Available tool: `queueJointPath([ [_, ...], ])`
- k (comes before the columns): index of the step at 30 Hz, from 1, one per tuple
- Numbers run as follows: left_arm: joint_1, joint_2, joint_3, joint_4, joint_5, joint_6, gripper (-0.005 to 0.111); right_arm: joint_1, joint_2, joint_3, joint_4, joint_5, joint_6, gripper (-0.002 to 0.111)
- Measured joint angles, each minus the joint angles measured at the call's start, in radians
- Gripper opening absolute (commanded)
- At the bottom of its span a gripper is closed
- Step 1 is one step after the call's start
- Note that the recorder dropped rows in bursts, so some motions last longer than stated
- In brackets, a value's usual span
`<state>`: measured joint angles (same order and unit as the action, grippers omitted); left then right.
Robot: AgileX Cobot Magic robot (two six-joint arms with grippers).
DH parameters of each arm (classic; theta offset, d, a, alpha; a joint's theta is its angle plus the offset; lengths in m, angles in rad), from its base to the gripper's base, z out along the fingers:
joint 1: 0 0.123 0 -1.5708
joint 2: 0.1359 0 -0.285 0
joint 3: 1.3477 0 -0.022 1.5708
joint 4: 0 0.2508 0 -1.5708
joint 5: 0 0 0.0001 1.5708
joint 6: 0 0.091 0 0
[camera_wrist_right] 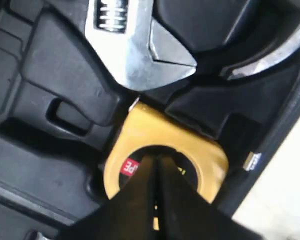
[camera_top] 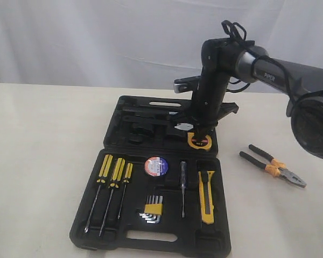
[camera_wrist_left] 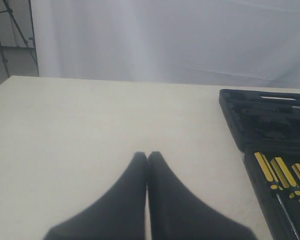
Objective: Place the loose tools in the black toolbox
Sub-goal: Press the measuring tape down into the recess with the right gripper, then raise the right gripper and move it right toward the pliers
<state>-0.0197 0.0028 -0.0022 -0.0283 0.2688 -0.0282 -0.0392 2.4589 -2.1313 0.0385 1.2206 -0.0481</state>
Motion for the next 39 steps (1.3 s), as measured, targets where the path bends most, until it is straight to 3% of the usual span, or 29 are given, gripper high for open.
queueJointPath([
  [8, 0.0, 0.0, 0.0, 0.0, 0.0, 0.0, 0.0, 0.0, -0.015, 0.002, 0.049, 0.0, 0.002, -0.001],
  [20, 0.0, 0.0, 0.0, 0.0, 0.0, 0.0, 0.0, 0.0, -0.279, 0.027, 0.072, 0.0, -0.028, -0.001],
  [24, 0.0, 0.0, 0.0, 0.0, 0.0, 0.0, 0.0, -0.045, -0.423, 0.224, 0.077, 0.0, -0.089, -0.001],
  [33, 0.0, 0.0, 0.0, 0.0, 0.0, 0.0, 0.0, -0.352, -0.788, 0.641, 0.087, 0.002, -0.139, -0.001],
  [39, 0.0, 0.0, 0.0, 0.0, 0.0, 0.0, 0.0, -0.395, -0.793, 0.805, 0.087, -0.092, -0.128, -0.001],
])
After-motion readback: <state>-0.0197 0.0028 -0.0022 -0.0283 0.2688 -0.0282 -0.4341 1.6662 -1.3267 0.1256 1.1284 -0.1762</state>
